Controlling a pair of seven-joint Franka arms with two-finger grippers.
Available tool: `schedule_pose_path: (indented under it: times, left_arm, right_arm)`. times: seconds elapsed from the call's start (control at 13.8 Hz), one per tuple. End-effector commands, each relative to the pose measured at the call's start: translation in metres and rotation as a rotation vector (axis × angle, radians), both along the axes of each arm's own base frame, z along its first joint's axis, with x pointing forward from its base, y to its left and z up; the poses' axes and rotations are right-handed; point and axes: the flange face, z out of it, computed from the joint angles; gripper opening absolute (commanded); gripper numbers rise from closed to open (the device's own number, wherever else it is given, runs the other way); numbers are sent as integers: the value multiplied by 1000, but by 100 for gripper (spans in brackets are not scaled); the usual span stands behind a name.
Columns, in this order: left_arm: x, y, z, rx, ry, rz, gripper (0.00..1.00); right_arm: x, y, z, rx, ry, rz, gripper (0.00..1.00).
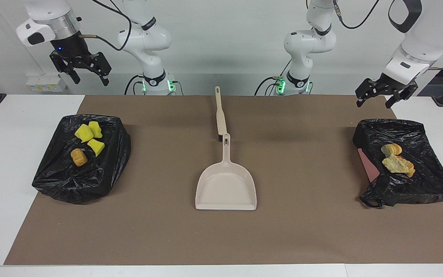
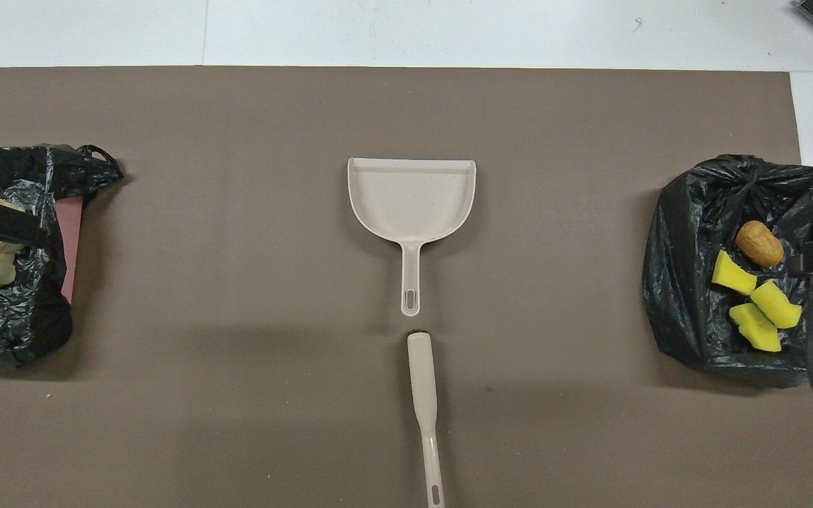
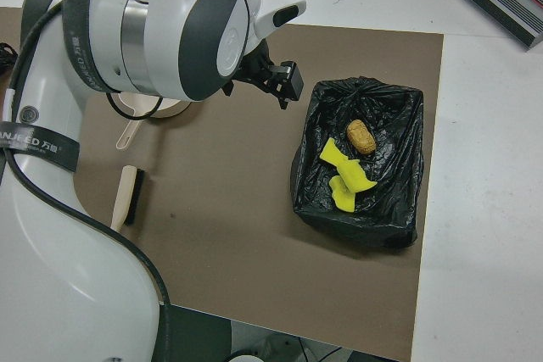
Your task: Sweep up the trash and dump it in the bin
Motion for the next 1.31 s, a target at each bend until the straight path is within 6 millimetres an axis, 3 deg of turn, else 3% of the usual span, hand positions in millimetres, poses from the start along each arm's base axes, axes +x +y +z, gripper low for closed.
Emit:
schedule_pose_path:
  times: [0.0,0.51,0.8,1.23]
  left_arm:
    - [-6,-2,-1,16,26,-17,100]
    - [-11,-3,-2,21,31,-23,100]
    - [-14,-20,6,19,42,-72,100]
    - [-17,-23,11,9,54,-77,100]
  right_arm:
    - [-5,0,4,17,1,21,100]
    - [-5,0,4,17,1,21,100]
    - [-5,0,4,17,1,21,100]
    - [-5,0,4,17,1,21,100]
